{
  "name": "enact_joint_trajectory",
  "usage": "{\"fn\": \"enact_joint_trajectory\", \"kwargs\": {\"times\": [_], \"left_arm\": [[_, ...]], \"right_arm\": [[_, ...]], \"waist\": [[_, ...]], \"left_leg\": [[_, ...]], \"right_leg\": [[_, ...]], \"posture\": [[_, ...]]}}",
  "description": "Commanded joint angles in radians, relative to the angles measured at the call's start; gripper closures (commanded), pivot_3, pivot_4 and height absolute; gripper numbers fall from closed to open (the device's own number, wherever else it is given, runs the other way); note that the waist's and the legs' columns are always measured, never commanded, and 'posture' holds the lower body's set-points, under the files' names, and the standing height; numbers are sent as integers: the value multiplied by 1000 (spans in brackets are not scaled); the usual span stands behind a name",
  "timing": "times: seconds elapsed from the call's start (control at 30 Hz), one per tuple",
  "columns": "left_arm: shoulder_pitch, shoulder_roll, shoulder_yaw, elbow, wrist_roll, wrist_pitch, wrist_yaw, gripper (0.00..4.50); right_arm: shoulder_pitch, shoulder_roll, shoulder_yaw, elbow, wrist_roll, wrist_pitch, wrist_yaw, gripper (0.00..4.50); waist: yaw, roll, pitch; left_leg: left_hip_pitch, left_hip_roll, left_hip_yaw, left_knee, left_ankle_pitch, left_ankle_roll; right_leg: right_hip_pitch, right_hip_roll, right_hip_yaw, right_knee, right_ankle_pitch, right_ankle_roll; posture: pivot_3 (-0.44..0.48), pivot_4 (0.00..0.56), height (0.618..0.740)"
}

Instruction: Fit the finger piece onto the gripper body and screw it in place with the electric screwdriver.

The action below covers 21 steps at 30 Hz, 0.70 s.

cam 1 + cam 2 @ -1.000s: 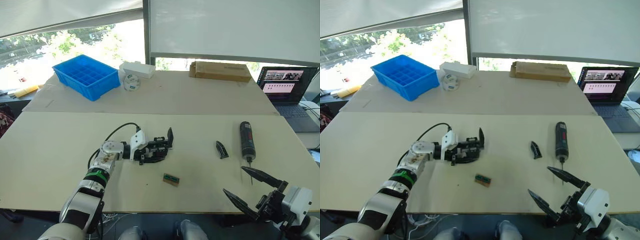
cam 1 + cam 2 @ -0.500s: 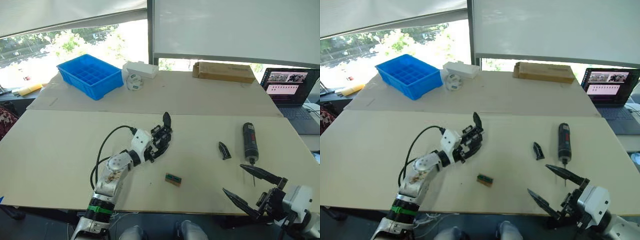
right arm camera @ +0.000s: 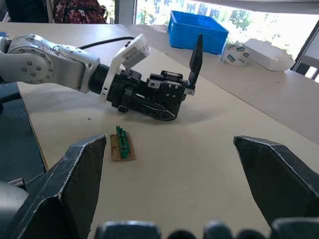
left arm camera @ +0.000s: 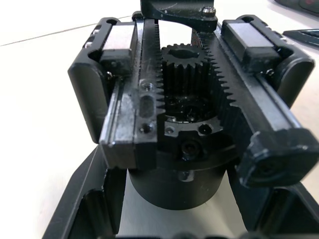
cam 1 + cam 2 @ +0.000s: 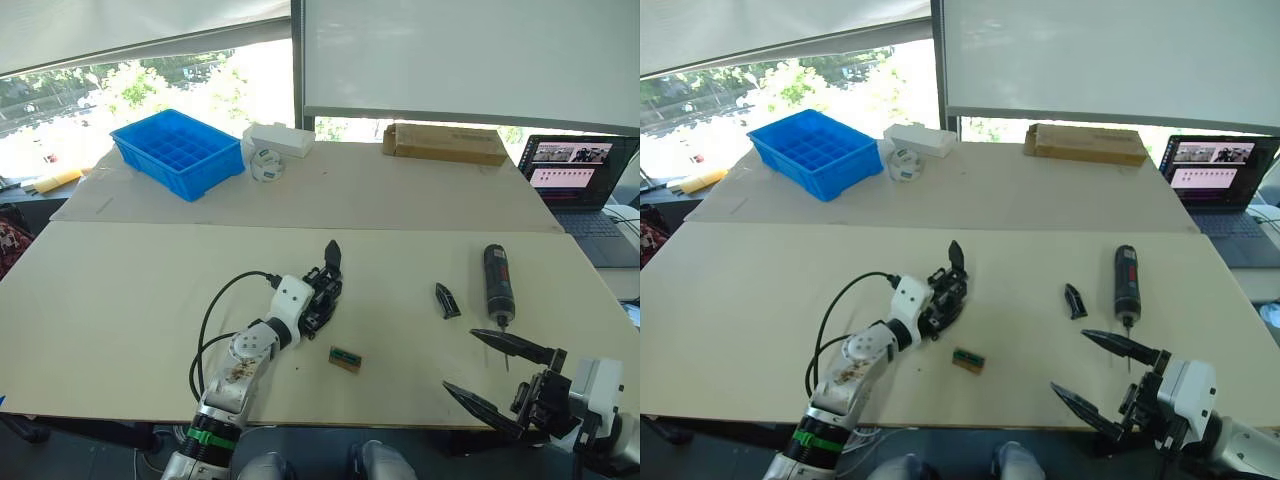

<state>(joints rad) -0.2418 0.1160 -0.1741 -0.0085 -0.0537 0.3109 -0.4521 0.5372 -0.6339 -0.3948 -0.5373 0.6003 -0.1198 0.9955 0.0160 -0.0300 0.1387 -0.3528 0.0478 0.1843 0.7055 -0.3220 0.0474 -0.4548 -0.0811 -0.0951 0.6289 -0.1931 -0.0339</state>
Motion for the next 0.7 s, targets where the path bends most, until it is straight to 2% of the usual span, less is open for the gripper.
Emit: {"fn": "enact_joint_trajectory", "kwargs": {"times": [0.03, 0.13, 0.17, 0.33, 0.47, 0.53, 0.57, 0.63, 0.7], "left_arm": [[16, 13, 9, -41, -46, 52, -27, 1650], [30, 46, 15, -68, -81, 75, -70, 305], [30, 63, 22, -70, -90, 76, -85, 97], [42, 187, 56, -51, -142, 33, -220, 97], [-8, 264, 111, 65, -175, -66, -316, 97], [-64, 299, 116, 157, -187, -124, -403, 97], [-87, 318, 102, 190, -205, -151, -494, 97], [-146, 328, 83, 281, -197, -227, -577, 97], [-208, 305, 86, 371, -200, -261, -602, 97]], "right_arm": [[13, 17, -36, -2, -1, -38, 11, 0], [33, 36, -40, 4, -12, -54, 18, 0], [41, 42, -41, 4, -16, -58, 19, 0], [67, 64, -42, -10, -27, -66, 10, 0], [79, 73, -40, -21, -32, -67, 4, 0], [84, 76, -39, -26, -34, -67, 0, 0], [87, 78, -37, -29, -35, -66, -2, 0], [87, 81, -29, -34, -40, -63, -6, 0], [77, 81, -17, -38, -45, -56, -14, 0]], "waist": [[0, 0, 0], [-1, 1, -1], [-1, 1, -1], [-5, 5, -3], [-3, 5, -3], [-1, 5, -3], [1, 5, -3], [3, 5, -3], [6, 5, -3]], "left_leg": [[0, 0, 0, 0, 0, 0], [0, 0, 0, 0, 0, 0], [0, 0, 0, 0, 0, 0], [1, 1, 0, 0, 0, -1], [1, 1, 0, 0, 1, -2], [1, 1, 0, 0, 1, -2], [0, 1, 0, 0, 1, -2], [0, 1, 0, 0, 1, -1], [0, 0, 0, 0, 1, -1]], "right_leg": [[0, 0, 0, 0, 0, 0], [0, 0, 0, 0, 0, 1], [0, 0, 0, 0, -1, 1], [0, 0, 0, 1, -2, 3], [0, 0, 0, 1, -2, 2], [0, 0, -1, 1, -3, 2], [-1, 0, -1, 1, -3, 2], [-1, 0, -2, 1, -2, 2], [-1, 0, -3, 1, -2, 2]], "posture": [[0, 150, 740], [0, 150, 740], [0, 150, 740], [0, 150, 740], [0, 150, 740], [0, 150, 740], [0, 150, 740], [0, 150, 740], [0, 150, 740]]}}
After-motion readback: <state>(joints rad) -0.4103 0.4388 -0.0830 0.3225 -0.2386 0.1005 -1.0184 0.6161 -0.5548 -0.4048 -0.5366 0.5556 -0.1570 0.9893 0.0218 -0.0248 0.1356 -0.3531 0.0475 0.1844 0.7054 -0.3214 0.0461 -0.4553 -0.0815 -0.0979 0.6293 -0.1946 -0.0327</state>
